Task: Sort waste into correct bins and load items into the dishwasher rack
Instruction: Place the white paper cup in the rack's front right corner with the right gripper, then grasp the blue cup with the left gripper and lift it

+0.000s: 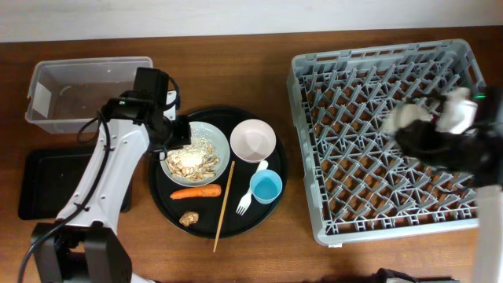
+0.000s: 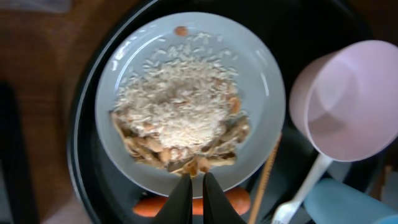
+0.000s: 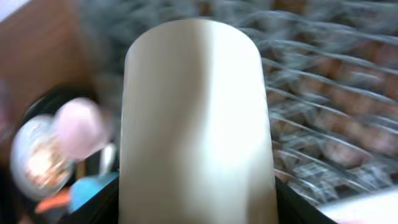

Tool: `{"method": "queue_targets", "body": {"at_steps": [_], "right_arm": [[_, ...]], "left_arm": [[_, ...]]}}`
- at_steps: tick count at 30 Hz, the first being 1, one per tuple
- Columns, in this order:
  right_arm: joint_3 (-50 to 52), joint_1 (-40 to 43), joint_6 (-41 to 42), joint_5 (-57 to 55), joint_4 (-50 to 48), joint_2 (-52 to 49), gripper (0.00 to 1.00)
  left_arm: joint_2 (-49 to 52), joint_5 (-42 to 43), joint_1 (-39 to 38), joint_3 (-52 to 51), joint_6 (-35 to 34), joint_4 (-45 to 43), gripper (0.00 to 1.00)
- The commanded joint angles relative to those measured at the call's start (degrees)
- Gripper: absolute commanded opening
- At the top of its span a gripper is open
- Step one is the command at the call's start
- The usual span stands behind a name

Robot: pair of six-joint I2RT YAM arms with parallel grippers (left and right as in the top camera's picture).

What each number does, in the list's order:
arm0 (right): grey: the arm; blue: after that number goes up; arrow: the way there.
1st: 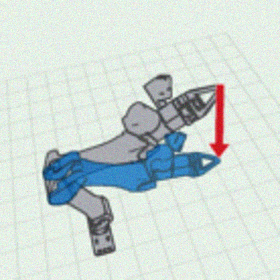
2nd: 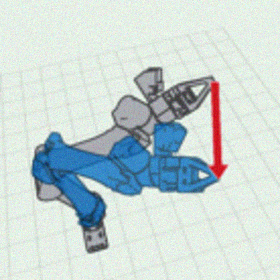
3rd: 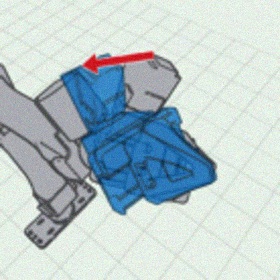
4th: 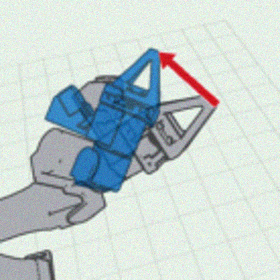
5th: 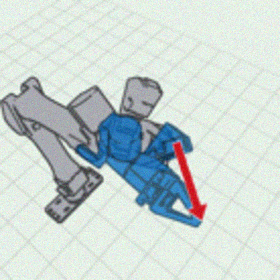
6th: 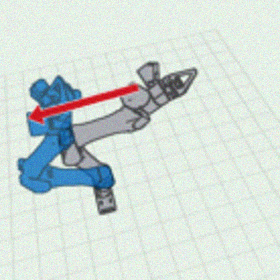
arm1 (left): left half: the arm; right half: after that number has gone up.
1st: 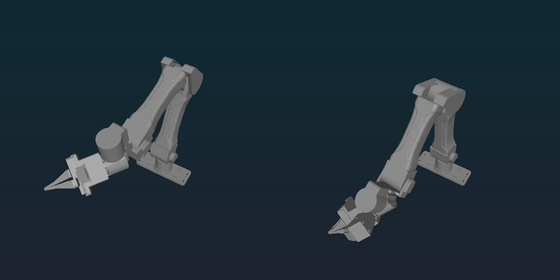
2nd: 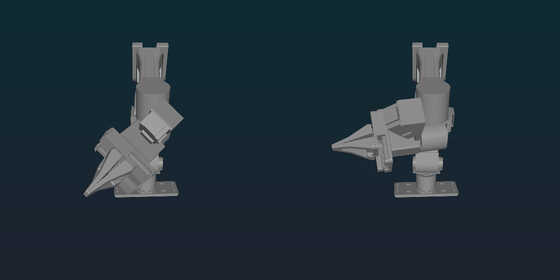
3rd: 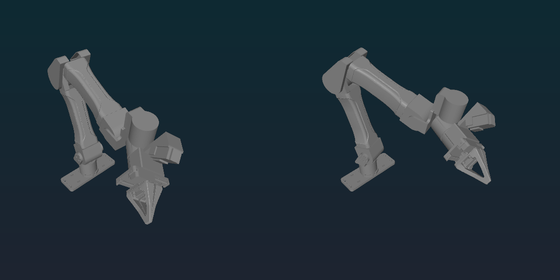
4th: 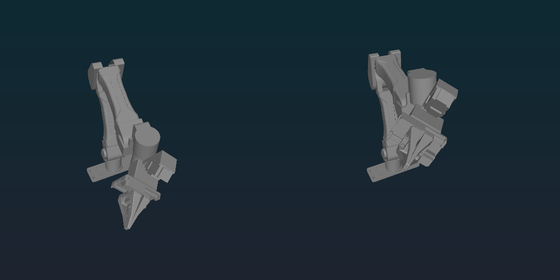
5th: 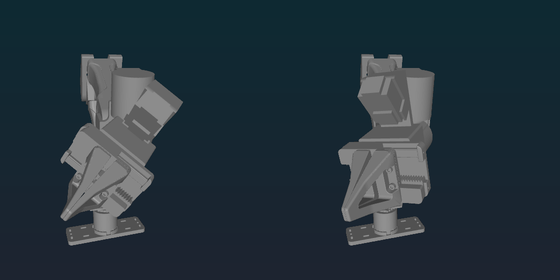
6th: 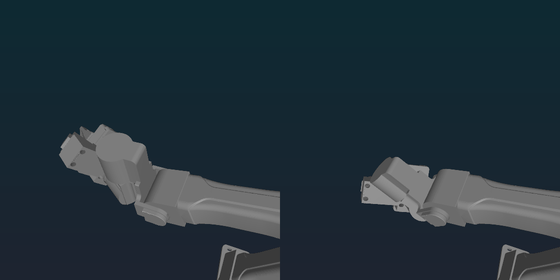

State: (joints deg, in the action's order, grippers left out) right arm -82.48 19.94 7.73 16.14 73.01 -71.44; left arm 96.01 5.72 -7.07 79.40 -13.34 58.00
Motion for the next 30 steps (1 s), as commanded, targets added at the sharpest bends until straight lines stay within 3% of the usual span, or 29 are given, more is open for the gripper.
{"method": "queue_targets", "body": {"at_steps": [1,9,17,21,26,30], "right_arm": [[-4.15,8.13,0.31,-11.58,2.51,-4.63,0.38],[-4.33,18.67,0.37,-14.12,1.97,-14.64,0.39],[-4.33,22.88,2.1,-16.22,1.55,-22.27,0.4],[-4.33,22.88,2.25,-16.85,1.38,-25.2,0.49],[-4.31,22.88,2.25,-16.79,1.31,-27.52,0.91],[-4.33,22.84,2.23,-14.32,0.98,-27.63,0.95]], "left_arm": [[0.2,-1.03,0.26,0.15,-0.09,0.17,0.08],[0.2,-1.03,0.22,0.15,-0.11,0.9,0.08],[0.2,-1.03,0.22,0.15,-0.11,1.05,0.08],[0.2,-1.01,0.22,0.15,-0.11,1.05,0.08],[0.2,-1.01,0.22,0.15,-0.11,1.05,0.08],[0.2,-1.01,0.22,0.15,-0.11,1.05,0.08]]}}
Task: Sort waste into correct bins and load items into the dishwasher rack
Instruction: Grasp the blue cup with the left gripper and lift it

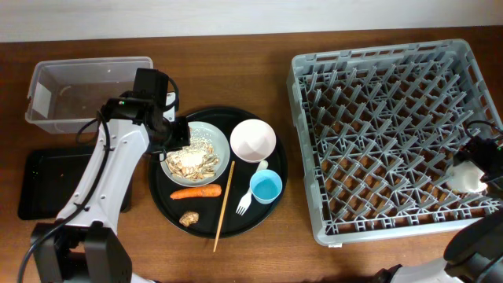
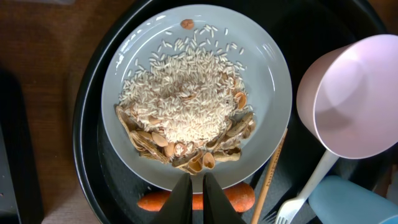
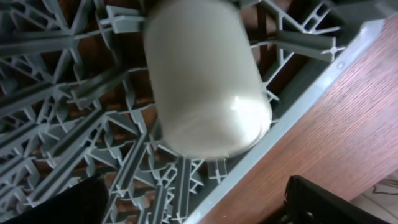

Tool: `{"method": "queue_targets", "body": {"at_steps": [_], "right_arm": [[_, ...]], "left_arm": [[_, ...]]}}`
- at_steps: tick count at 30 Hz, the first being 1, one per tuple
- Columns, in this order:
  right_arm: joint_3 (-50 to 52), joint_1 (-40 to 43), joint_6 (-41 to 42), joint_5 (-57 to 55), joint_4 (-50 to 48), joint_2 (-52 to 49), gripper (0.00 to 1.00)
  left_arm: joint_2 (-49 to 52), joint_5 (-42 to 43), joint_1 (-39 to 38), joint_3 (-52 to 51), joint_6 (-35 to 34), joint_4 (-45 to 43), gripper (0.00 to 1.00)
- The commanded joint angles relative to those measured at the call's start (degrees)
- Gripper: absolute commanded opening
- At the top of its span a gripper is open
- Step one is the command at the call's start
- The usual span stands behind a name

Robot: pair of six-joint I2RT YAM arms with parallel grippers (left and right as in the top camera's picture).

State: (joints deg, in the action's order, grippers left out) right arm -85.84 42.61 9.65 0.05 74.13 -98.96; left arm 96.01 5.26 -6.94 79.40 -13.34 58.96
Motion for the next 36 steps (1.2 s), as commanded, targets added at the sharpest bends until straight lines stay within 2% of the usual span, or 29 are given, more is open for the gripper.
{"method": "queue_targets", "body": {"at_steps": [1,9,13,15,18,23,25,31,36], "right_arm": [[-0.96,0.17,0.31,2.95,-0.09,-0.11,0.95],[-0.96,-2.82,-4.02,11.78,3.65,0.13,0.91],[-0.96,-9.62,-7.15,13.7,4.83,1.81,0.91],[-0.96,-15.8,-9.2,14.64,5.22,3.54,0.93],[-0.96,-22.84,-10.1,14.73,5.88,5.46,0.94],[-0.96,-35.58,-10.71,13.68,7.76,7.69,0.95],[-0.96,-38.32,-10.71,13.18,8.17,7.76,0.95],[-0.96,-41.16,-10.71,12.83,8.24,7.76,0.95],[-0.96,-41.13,-10.71,12.81,8.52,7.76,0.95]], "left_arm": [[0.2,-0.55,0.09,0.15,-0.11,0.09,0.08],[0.2,-0.13,0.09,0.15,-0.11,0.11,0.08],[0.2,1.33,0.09,0.15,-0.09,0.35,0.1],[0.2,6.27,-0.04,0.15,-0.09,0.26,0.18],[0.2,10.16,-0.98,0.15,-0.09,0.24,0.22],[0.2,11.96,-7.15,0.15,-0.11,0.37,0.23],[0.22,11.93,-10.49,0.15,-0.13,0.37,0.23],[0.55,9.18,-19.08,0.15,-0.35,0.31,0.23],[2.36,8.46,-23.28,0.15,-0.37,0.31,0.23]]}}
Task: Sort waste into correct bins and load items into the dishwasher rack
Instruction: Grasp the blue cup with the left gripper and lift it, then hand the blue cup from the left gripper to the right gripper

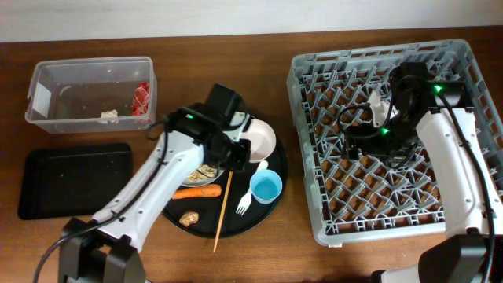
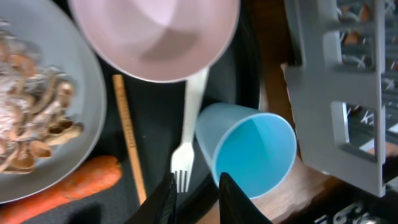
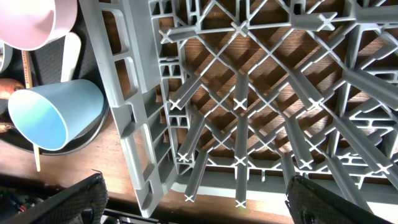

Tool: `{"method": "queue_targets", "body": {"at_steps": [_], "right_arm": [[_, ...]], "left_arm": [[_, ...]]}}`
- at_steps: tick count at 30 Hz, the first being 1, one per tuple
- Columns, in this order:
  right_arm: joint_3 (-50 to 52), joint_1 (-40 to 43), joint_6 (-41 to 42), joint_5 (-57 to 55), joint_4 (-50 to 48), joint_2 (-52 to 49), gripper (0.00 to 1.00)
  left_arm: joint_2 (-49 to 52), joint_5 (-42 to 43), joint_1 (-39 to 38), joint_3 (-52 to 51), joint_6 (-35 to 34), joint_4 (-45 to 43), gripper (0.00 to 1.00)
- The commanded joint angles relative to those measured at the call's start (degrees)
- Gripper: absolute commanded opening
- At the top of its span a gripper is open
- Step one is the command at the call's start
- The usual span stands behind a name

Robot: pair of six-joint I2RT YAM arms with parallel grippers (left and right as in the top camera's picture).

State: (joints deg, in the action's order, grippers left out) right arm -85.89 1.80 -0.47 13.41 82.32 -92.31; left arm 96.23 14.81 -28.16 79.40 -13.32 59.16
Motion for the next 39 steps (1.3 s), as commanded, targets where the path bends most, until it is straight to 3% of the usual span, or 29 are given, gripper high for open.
{"method": "queue_targets", "body": {"at_steps": [1,11,13,14,15,21,24,26,30,34,39], "right_arm": [[-0.92,-0.33,-0.59,-0.55,0.39,1.11,0.95],[-0.92,-0.33,-0.61,-0.55,0.66,1.11,0.95],[-0.92,-0.33,-0.61,-0.55,0.66,1.11,0.95],[-0.92,-0.33,-0.61,-0.55,0.66,1.11,0.95],[-0.92,-0.33,-0.61,-0.55,0.66,1.11,0.95],[-0.92,-0.33,-0.85,-0.57,0.98,1.11,0.96],[-0.92,-0.28,-1.14,-1.01,1.25,1.11,0.98],[-0.92,-0.28,-1.27,-0.96,1.25,1.11,1.0],[-0.92,-0.31,-4.98,5.79,-0.39,1.11,0.99],[-0.92,-0.31,-15.19,28.35,-5.25,1.09,0.99],[-0.92,-1.6,-22.05,50.27,-10.56,0.96,1.0]], "left_arm": [[2.64,-1.09,-2.54,0.15,-0.42,0.11,0.24],[10.03,-1.07,-5.62,0.15,-0.39,0.07,0.23],[10.27,-1.07,-5.6,0.15,-0.39,0.07,0.19],[10.27,-1.07,-5.6,0.15,-0.37,0.02,0.05],[10.27,-1.07,-5.6,0.15,-0.37,0.02,0.0],[9.35,-1.05,-3.74,1.62,-0.09,1.14,0.0],[7.26,0.13,1.36,7.1,4.68,5.25,0.0],[6.12,6.95,5.81,11.72,9.03,6.93,0.0],[5.53,28.92,15.08,16.44,13.64,4.35,0.0],[5.99,47.32,21.42,16.33,16.24,0.24,0.0],[6.75,56.65,22.64,16.33,16.22,-1.73,0.0]]}}
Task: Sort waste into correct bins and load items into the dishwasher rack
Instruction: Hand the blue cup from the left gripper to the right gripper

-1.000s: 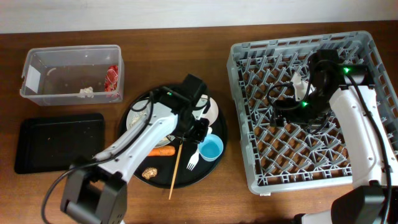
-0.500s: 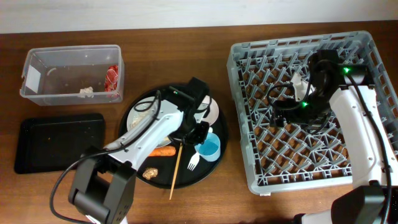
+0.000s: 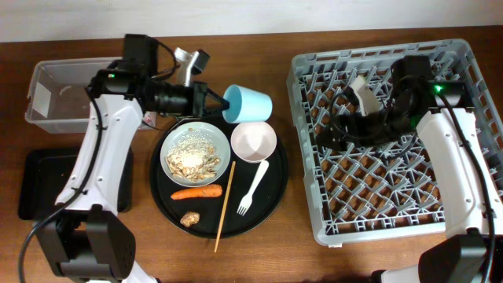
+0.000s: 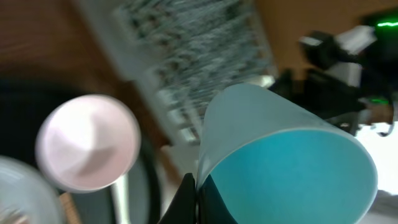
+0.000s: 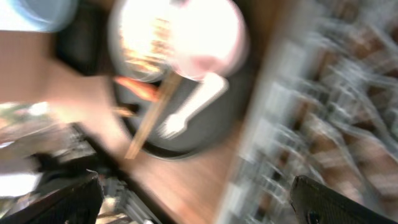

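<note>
A light blue cup (image 3: 248, 103) hangs on its side above the far edge of the round black tray (image 3: 277, 191), mouth toward the rack. My left gripper (image 3: 218, 99) is shut on its rim; in the left wrist view the cup (image 4: 280, 162) fills the frame, with the gripper (image 4: 196, 194) pinching its wall. On the tray are a plate of rice and scraps (image 3: 195, 153), a pink bowl (image 3: 254, 140), a white fork (image 3: 251, 189), a chopstick (image 3: 224, 206) and a carrot (image 3: 196, 192). My right gripper (image 3: 343, 132) stands open and empty over the grey dishwasher rack (image 3: 393, 200); its wrist view is blurred.
A clear plastic bin (image 3: 55, 98) stands at the back left, partly behind my left arm. A flat black tray (image 3: 43, 185) lies in front of it. A small brown scrap (image 3: 189, 218) sits on the round tray near its front edge.
My left gripper was open around the blue cup's rim on the tray; now it is shut on it, and the cup is off the tray at its far edge. My right gripper now faces the tray.
First my left gripper hung shut over the rice plate while my right held a white cup above the rack. Then the white cup lay at the rack's near right corner. Later my left gripper was open at the blue cup, my right empty over the rack. Now the blue cup is lifted.
</note>
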Tool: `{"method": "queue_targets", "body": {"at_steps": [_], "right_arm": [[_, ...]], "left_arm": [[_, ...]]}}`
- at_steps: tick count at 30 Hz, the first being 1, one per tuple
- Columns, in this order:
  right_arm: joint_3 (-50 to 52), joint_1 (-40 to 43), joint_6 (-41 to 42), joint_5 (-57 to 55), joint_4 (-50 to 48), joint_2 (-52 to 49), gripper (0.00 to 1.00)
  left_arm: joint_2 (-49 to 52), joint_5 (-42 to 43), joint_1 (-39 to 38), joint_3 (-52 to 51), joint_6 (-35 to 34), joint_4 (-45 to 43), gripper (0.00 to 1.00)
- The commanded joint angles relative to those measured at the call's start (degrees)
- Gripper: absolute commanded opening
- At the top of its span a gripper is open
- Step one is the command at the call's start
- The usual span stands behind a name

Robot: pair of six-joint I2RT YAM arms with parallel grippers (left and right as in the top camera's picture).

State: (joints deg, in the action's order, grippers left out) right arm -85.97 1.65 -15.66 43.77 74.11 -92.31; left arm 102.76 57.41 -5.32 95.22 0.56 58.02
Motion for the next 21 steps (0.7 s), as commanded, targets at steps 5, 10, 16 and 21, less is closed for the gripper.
{"method": "queue_targets", "body": {"at_steps": [5,10,16,21], "right_arm": [[-0.83,-6.1,-6.82,25.46,-8.41,0.94,0.99],[-0.83,-10.36,-6.8,27.67,-14.73,0.94,0.94],[-0.83,-11.41,-6.78,31.74,-21.55,0.94,0.8],[-0.83,-11.41,-6.8,34.53,-22.4,0.94,0.75]], "left_arm": [[0.66,14.45,-2.1,0.5,2.32,-0.57,0.0],[0.66,14.45,-4.04,0.5,2.32,-0.52,0.0],[0.66,15.1,-5.18,0.5,2.29,-0.28,0.0],[0.68,15.08,-5.18,0.5,2.29,-0.31,0.0]]}}
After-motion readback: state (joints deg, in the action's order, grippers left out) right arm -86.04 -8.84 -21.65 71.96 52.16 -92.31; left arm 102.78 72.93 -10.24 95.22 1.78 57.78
